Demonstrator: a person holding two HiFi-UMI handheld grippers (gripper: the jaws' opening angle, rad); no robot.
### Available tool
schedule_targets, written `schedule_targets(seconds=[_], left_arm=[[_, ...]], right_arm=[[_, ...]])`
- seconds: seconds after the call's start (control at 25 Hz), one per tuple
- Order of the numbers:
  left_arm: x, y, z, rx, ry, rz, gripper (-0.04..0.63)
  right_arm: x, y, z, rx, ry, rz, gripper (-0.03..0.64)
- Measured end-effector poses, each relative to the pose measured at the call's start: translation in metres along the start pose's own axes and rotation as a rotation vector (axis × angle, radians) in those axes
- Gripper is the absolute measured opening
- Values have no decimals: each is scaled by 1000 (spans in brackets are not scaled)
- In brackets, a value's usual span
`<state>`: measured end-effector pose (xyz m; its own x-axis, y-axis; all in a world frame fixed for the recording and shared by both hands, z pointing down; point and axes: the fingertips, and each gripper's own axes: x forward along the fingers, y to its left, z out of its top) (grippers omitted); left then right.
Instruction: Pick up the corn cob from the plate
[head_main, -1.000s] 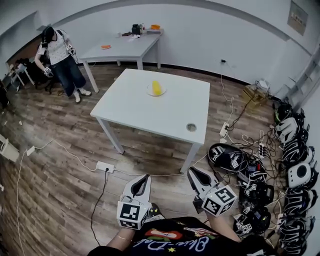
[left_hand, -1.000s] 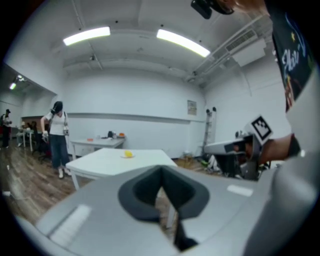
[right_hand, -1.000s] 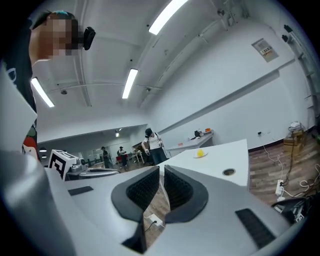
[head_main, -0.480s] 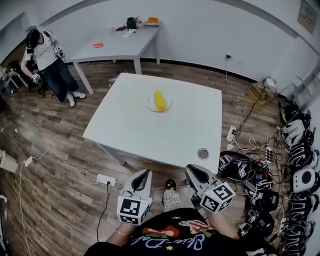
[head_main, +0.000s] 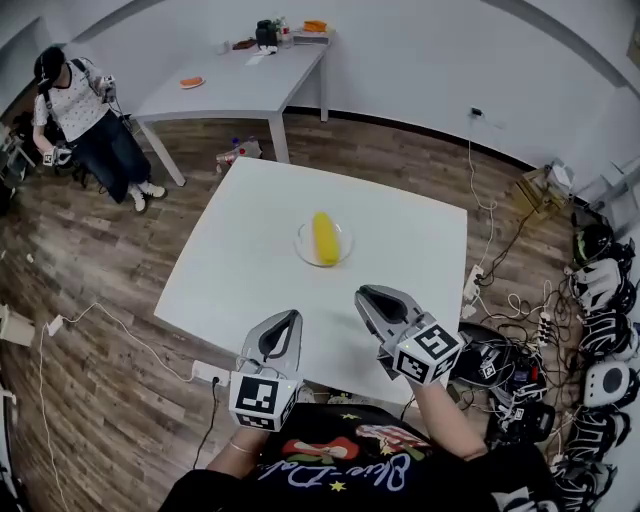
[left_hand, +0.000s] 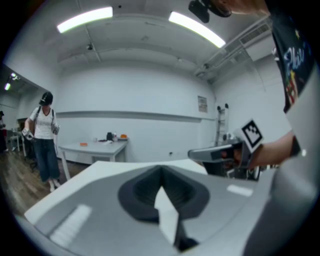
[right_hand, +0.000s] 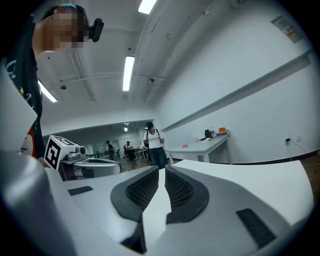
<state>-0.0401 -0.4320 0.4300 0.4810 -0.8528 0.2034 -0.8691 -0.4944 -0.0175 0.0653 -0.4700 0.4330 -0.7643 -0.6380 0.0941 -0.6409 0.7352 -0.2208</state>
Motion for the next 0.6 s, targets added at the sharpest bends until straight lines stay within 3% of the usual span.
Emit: schedule_targets(seconds=[0.12,0.28,0.32,0.36,0.4,0.6], left_arm=[[17,21,-5,-19,26,-38,-2],[52,54,-2,-28,43,-113,-2],[61,61,2,-27,45,-135,-2],[68,67,6,-24,44,-152,-2],[75,72,9,-20,43,-164,-2],[104,93,10,36,55,-222,-2]], right_arm=[[35,-17,10,-15,-18,18,18],[87,-49,22,-47,18,-37,21],[100,-55,19,-47,48,-60,54],[111,-61,13,-44,82,-83,149],[121,-67,6,-40,118,-104,202],[176,-99,-34,-23,284,-158,261]])
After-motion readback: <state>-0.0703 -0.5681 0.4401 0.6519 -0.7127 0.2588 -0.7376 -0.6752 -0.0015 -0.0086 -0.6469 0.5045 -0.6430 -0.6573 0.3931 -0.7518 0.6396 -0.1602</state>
